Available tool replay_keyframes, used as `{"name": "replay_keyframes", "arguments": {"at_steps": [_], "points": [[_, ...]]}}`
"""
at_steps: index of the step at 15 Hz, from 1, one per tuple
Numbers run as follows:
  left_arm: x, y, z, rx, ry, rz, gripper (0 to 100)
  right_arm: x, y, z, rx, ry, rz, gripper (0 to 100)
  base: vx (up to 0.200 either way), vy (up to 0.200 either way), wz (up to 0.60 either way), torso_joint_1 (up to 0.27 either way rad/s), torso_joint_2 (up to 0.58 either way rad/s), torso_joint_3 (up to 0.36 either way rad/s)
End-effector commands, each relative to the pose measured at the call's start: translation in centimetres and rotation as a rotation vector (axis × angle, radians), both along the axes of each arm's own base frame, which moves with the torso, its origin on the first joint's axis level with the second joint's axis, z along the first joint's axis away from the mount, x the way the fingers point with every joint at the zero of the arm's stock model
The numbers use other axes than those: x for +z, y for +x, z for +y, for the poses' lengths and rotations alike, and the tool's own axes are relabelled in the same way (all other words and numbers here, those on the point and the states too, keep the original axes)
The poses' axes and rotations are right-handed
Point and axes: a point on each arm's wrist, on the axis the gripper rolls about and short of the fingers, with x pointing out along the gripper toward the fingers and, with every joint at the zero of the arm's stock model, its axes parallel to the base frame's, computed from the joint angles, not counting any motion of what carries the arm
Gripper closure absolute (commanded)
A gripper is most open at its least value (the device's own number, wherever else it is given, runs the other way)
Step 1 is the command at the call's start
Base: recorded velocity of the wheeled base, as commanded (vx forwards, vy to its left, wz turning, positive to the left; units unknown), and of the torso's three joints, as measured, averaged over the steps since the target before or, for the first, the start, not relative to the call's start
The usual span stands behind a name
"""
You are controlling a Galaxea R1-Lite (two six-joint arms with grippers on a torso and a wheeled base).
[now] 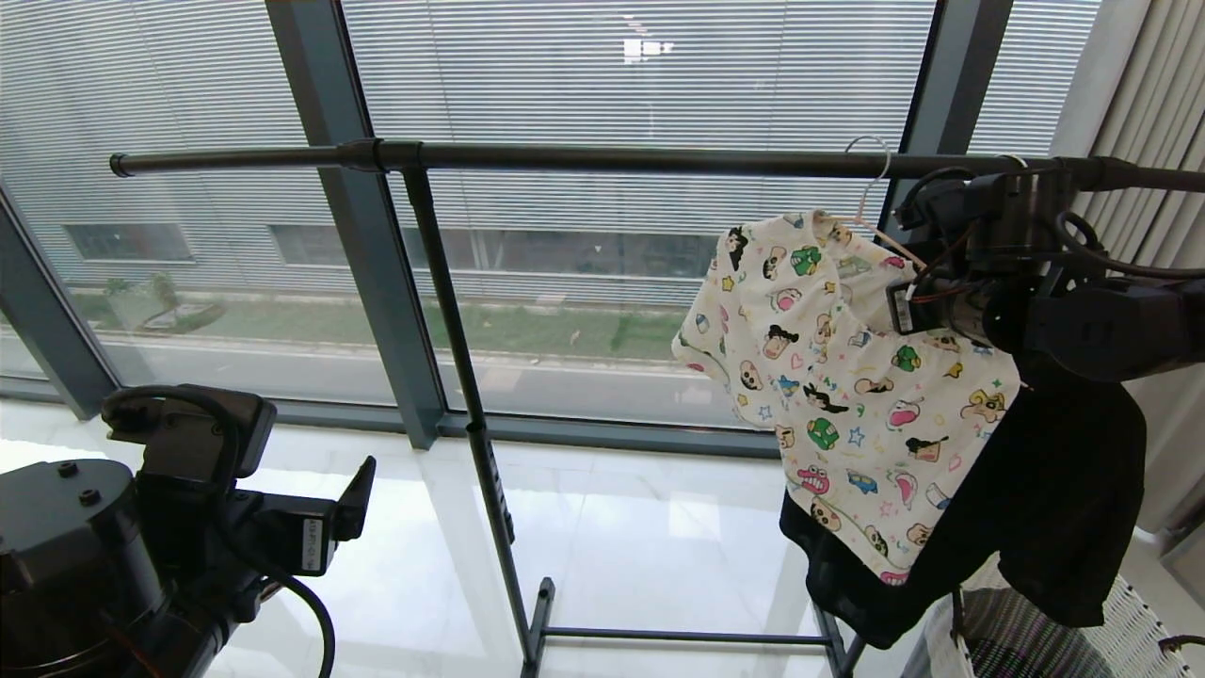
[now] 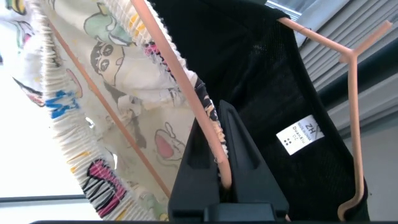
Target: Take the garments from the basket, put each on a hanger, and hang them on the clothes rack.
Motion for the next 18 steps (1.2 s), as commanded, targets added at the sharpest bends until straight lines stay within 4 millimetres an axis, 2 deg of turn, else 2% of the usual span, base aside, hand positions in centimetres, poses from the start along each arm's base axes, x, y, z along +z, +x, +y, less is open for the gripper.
{"name": "replay_keyframes", "arguments": {"at_steps": [1, 3, 4, 6, 9, 15, 18], "points": [[0.0, 0.0, 0.0, 0.000, 0.000, -0.001, 0, 0.1, -0.1, 0.0, 0.001, 0.001, -0.002, 100, 0.000, 0.000, 0.00, 0.000, 0.00, 0.000], [0.0, 0.0, 0.0, 0.001, 0.000, -0.001, 0, 0.1, -0.2, 0.0, 0.001, 0.001, -0.002, 100, 0.000, 0.000, 0.00, 0.000, 0.00, 0.000], [0.0, 0.0, 0.0, 0.001, 0.000, -0.001, 0, 0.2, -0.2, 0.0, 0.002, 0.003, -0.002, 0, 0.000, 0.000, 0.00, 0.000, 0.00, 0.000], [0.0, 0.0, 0.0, 0.001, 0.000, -0.001, 0, 0.4, -0.3, 0.1, 0.001, 0.021, -0.012, 0, 0.000, 0.000, 0.00, 0.000, 0.00, 0.000], [0.1, 0.0, 0.0, 0.001, -0.001, -0.003, 0, 1.5, -1.9, -0.1, 0.002, 0.069, -0.037, 0, 0.000, 0.000, 0.00, 0.000, 0.00, 0.000], [0.0, 0.1, 0.2, 0.017, 0.001, 0.000, 0, 5.8, -7.2, -2.3, 0.046, 0.084, -0.023, 0, 0.000, 0.000, 0.00, 0.000, 0.00, 0.000], [0.0, 0.1, 0.4, 0.030, 0.003, 0.001, 0, 6.9, -8.4, -2.7, 0.059, 0.095, -0.034, 0, 0.000, 0.000, 0.00, 0.000, 0.00, 0.000]]}}
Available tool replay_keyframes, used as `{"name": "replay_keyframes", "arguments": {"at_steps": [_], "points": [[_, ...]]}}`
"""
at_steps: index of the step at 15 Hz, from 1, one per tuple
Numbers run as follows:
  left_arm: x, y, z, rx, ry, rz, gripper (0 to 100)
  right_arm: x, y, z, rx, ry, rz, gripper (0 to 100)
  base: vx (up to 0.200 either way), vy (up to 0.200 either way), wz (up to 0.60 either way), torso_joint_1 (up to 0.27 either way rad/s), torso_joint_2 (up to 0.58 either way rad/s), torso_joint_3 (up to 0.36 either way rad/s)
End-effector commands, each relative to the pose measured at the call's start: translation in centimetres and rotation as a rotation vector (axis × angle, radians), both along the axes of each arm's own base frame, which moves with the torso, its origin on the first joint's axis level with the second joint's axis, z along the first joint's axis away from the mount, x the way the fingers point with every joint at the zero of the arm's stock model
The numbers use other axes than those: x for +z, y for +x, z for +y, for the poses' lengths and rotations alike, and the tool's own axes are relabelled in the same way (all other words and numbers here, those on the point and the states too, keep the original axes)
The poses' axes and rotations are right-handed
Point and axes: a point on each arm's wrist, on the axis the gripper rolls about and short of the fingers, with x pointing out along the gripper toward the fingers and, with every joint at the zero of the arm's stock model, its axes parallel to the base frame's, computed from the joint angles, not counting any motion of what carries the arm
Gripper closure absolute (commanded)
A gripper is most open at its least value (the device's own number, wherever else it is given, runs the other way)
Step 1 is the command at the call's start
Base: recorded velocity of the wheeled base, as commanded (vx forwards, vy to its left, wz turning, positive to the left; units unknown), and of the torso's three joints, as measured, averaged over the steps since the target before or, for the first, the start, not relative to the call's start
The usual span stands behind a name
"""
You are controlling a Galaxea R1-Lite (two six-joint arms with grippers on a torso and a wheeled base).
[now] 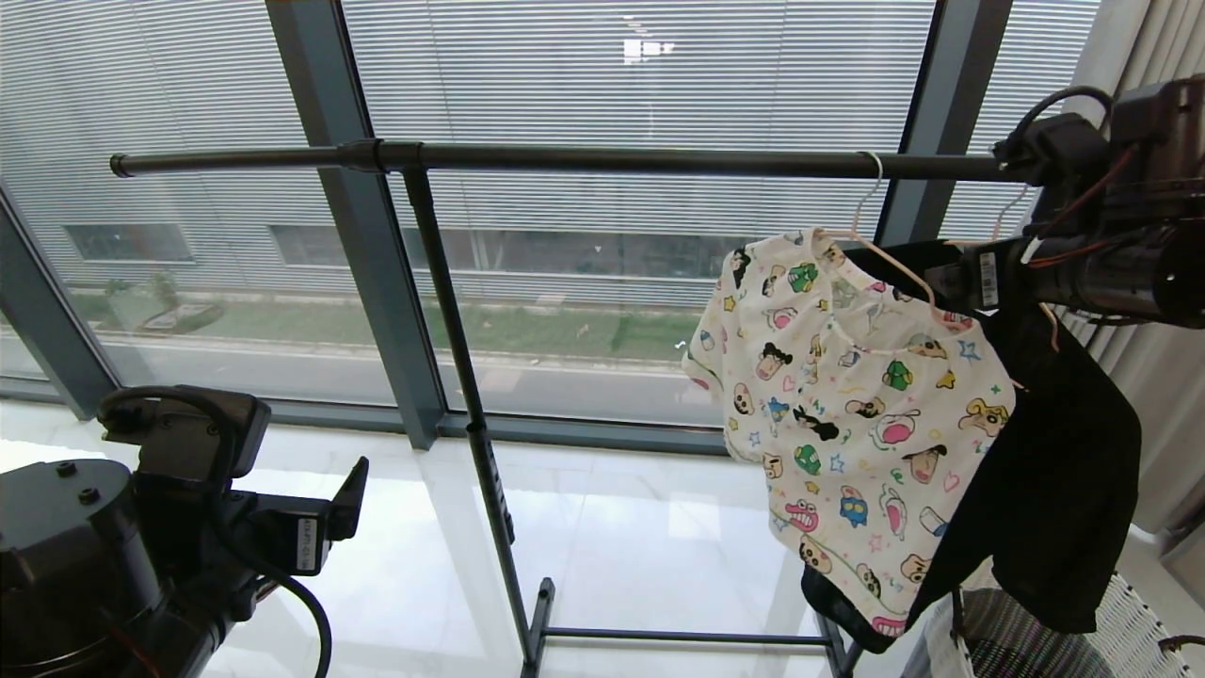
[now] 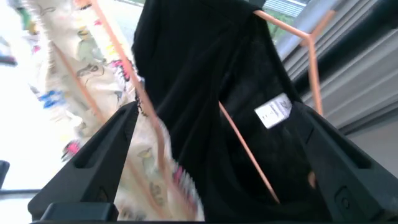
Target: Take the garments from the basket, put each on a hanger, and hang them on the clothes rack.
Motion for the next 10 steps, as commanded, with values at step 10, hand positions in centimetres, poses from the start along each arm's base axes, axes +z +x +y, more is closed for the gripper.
{"name": "replay_keyframes", "arguments": {"at_steps": [10], "points": [[0.1, -0.2, 0.7, 0.035, -0.004, -0.008, 0, 2.3, -4.7, -1.3, 0.171, 0.079, 0.032, 0, -0.160, 0.000, 0.00, -0.001, 0.00, 0.002]]}}
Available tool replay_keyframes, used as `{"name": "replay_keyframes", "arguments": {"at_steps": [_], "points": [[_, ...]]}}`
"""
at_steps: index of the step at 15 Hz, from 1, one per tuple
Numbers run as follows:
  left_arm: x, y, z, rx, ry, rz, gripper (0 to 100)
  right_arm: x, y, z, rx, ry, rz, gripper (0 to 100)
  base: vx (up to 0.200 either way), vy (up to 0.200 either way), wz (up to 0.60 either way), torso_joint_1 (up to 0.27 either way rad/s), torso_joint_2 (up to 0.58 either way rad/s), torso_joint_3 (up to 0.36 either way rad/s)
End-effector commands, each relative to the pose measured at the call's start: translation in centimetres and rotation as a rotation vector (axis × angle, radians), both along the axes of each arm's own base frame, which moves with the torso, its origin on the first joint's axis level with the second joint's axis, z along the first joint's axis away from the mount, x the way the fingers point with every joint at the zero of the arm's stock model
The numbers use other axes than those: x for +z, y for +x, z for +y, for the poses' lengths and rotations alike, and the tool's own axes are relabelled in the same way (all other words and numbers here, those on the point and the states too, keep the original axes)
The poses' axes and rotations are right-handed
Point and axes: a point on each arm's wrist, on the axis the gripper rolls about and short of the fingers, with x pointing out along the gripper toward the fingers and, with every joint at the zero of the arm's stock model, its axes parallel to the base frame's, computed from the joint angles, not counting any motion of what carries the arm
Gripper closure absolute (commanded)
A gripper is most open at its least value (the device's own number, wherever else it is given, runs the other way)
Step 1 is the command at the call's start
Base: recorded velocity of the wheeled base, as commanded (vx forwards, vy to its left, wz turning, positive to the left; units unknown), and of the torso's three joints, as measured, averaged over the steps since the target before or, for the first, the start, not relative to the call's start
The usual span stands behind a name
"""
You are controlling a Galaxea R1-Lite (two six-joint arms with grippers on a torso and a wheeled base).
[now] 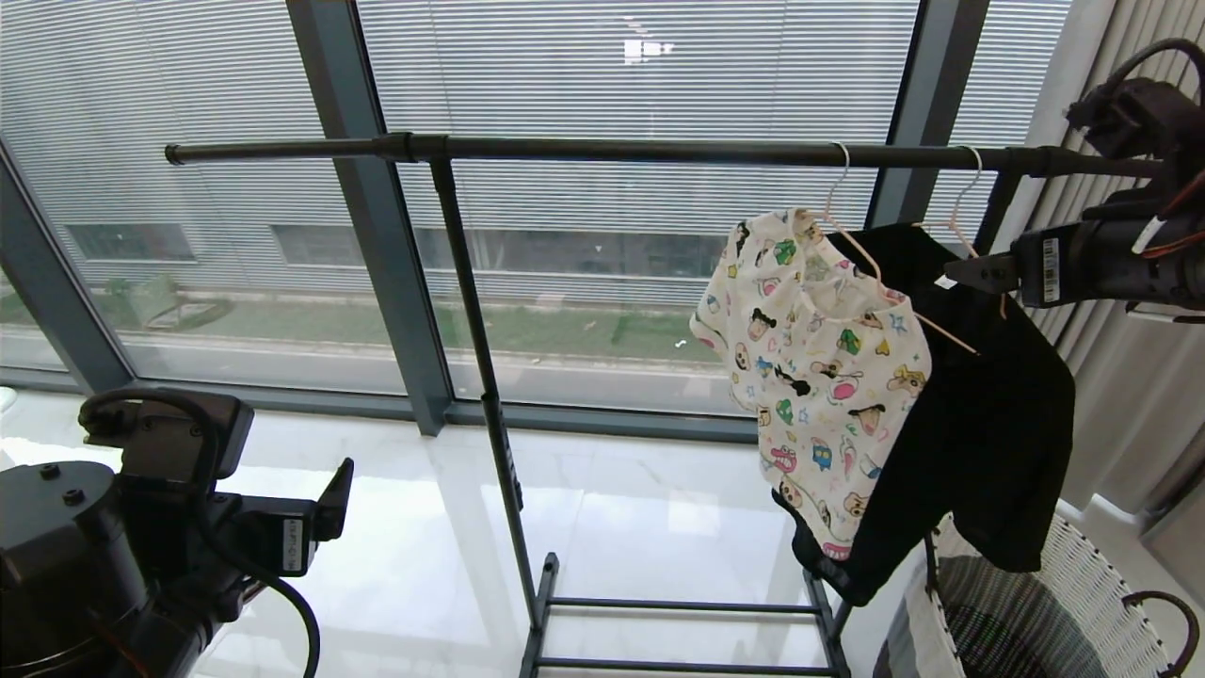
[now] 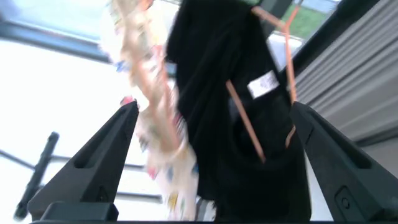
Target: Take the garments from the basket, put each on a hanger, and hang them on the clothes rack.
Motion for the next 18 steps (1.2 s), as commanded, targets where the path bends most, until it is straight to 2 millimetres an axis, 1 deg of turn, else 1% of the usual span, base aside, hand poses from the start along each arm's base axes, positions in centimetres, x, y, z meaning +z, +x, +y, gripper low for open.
{"name": "replay_keyframes", "arguments": {"at_steps": [1, 3, 5, 7, 8, 10, 11, 13, 15, 18], "points": [[0.1, -0.1, 0.3, 0.012, -0.003, -0.006, 0, 0.2, -0.7, -0.3, 0.028, 0.007, -0.005, 0, -0.200, 0.000, 0.00, 0.002, 0.00, 0.002], [-0.1, -0.3, 0.5, 0.020, -0.001, -0.002, 0, -0.3, -1.6, -0.8, 0.078, 0.016, 0.014, 0, -0.200, 0.000, 0.00, 0.000, 0.00, 0.002], [-0.2, -0.6, 0.7, 0.020, -0.001, -0.002, 0, -1.1, -3.0, -1.5, 0.071, 0.008, 0.033, 0, -0.200, 0.000, 0.00, 0.002, 0.00, 0.000], [-0.1, -0.6, 0.7, 0.020, -0.002, -0.005, 0, -1.8, -3.6, -2.2, 0.054, -0.024, 0.045, 0, -0.200, 0.000, 0.00, 0.002, 0.00, 0.002], [-0.2, -0.7, 0.7, 0.020, -0.006, -0.003, 0, -2.6, -4.5, -3.0, 0.045, -0.088, 0.055, 0, -0.200, 0.000, 0.00, 0.002, 0.00, 0.002], [-0.5, -0.9, 0.8, 0.021, -0.003, 0.009, 0, -2.9, -4.7, -3.3, 0.044, -0.115, 0.039, 0, -0.200, 0.000, 0.00, 0.000, 0.00, -0.002], [-0.5, -0.9, 0.8, 0.021, -0.004, 0.009, 0, -3.0, -4.6, -3.2, 0.044, -0.113, 0.015, 0, -0.200, 0.000, 0.00, 0.002, 0.00, 0.002], [-0.5, -0.8, 0.8, 0.026, -0.005, 0.007, 0, -3.9, -4.2, -3.1, 0.047, -0.121, -0.043, 0, 0.000, 0.000, 0.00, 0.000, 0.00, 0.000], [-0.3, -1.0, 1.0, 0.029, -0.019, -0.006, 0, -5.1, -4.3, -3.2, 0.058, -0.168, -0.089, 0, 0.000, 0.000, 0.00, 0.000, 0.00, 0.000], [-0.5, -1.3, 1.9, 0.077, -0.029, -0.007, 0, -5.8, -4.5, -3.3, 0.060, -0.191, -0.100, 0, 0.000, 0.000, 0.00, 0.000, 0.00, 0.000]]}}
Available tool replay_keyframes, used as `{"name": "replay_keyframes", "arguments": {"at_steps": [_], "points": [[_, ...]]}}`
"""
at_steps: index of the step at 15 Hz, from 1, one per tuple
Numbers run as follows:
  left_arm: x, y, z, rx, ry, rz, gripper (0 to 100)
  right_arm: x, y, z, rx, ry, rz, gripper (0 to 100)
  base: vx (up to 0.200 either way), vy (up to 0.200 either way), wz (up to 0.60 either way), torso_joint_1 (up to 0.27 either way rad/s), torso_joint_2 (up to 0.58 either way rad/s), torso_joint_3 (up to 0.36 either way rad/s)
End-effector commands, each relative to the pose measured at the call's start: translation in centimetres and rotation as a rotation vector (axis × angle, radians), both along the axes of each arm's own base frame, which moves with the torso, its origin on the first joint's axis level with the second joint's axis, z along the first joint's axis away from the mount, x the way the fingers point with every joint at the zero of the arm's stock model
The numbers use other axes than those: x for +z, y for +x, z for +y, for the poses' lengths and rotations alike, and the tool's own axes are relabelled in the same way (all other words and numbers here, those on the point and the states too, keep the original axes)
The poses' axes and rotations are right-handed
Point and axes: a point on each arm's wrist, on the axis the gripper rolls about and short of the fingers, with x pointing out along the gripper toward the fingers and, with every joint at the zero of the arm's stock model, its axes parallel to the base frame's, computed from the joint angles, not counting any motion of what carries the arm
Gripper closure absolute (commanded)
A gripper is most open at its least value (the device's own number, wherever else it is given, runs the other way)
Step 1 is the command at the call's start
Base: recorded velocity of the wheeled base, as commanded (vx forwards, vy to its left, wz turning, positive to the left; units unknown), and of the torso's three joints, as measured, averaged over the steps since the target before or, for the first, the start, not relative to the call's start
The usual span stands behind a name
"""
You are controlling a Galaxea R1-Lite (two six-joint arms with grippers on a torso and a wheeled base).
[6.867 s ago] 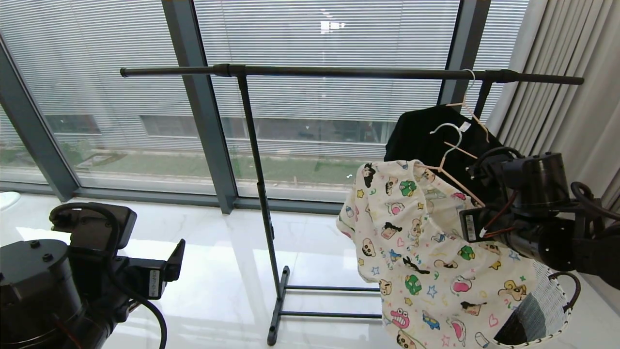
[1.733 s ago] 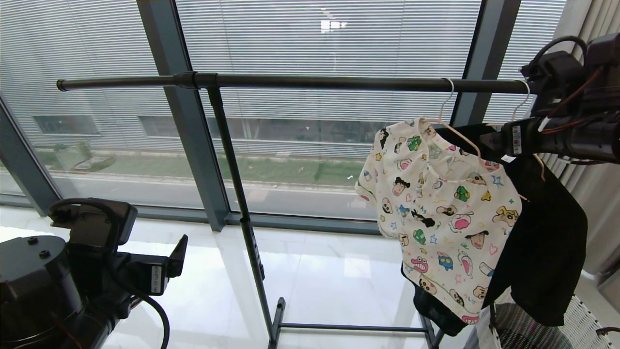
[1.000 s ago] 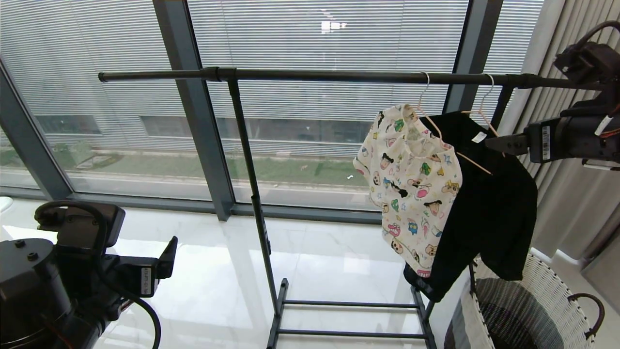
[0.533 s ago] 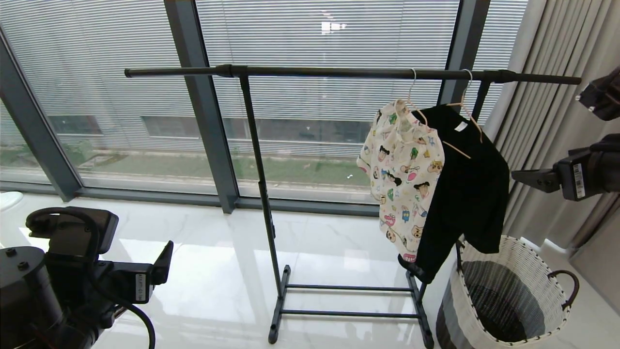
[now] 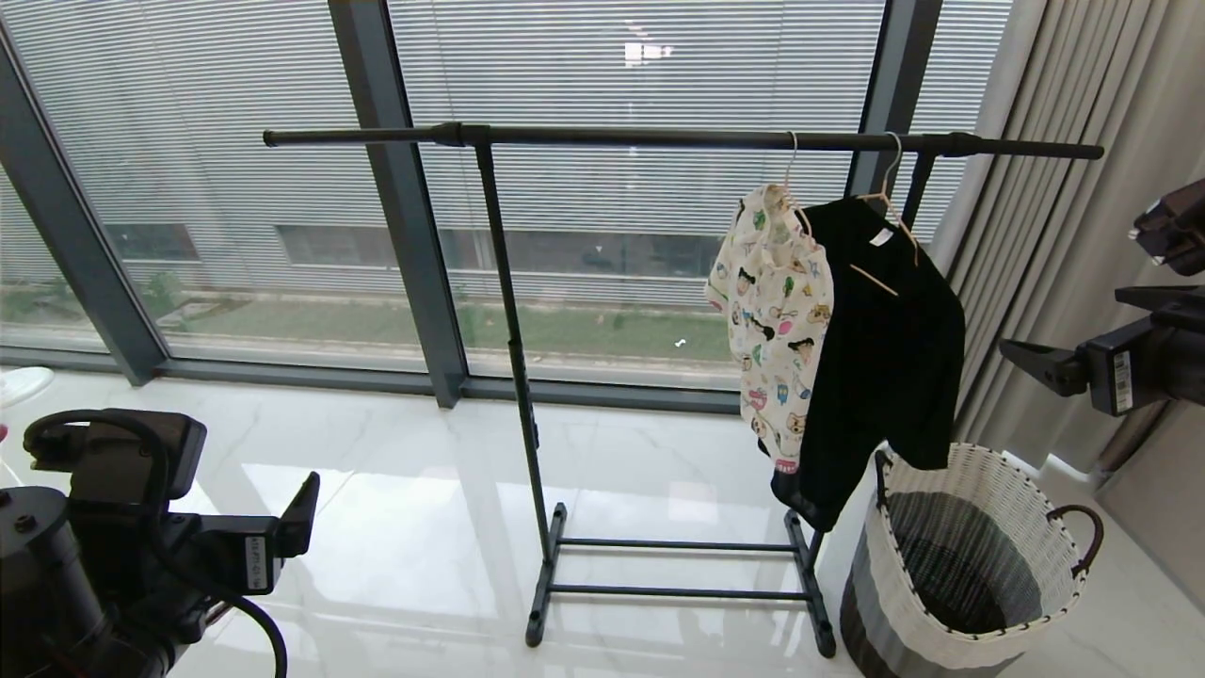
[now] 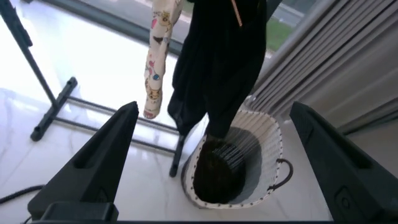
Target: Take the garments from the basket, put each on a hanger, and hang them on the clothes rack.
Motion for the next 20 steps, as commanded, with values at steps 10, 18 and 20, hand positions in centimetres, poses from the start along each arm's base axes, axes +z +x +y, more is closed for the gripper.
{"name": "replay_keyframes", "arguments": {"at_steps": [10, 18, 20], "points": [[0.1, -0.2, 0.5, 0.028, -0.002, -0.011, 0, -0.3, -0.7, -0.4, -0.011, -0.006, 0.002, 0, 0.000, 0.000, 0.00, -0.123, 0.29, 0.161], [0.4, -0.8, 2.0, 0.113, -0.014, -0.041, 0, -0.8, -1.7, -1.4, -0.048, -0.018, 0.004, 0, 0.000, 0.000, 0.00, -0.187, 0.48, 0.286], [0.2, -1.3, 2.5, 0.140, -0.014, -0.041, 0, -0.8, -2.0, -1.7, -0.059, -0.018, -0.002, 0, 0.000, 0.000, 0.00, -0.159, 0.46, 0.300]]}}
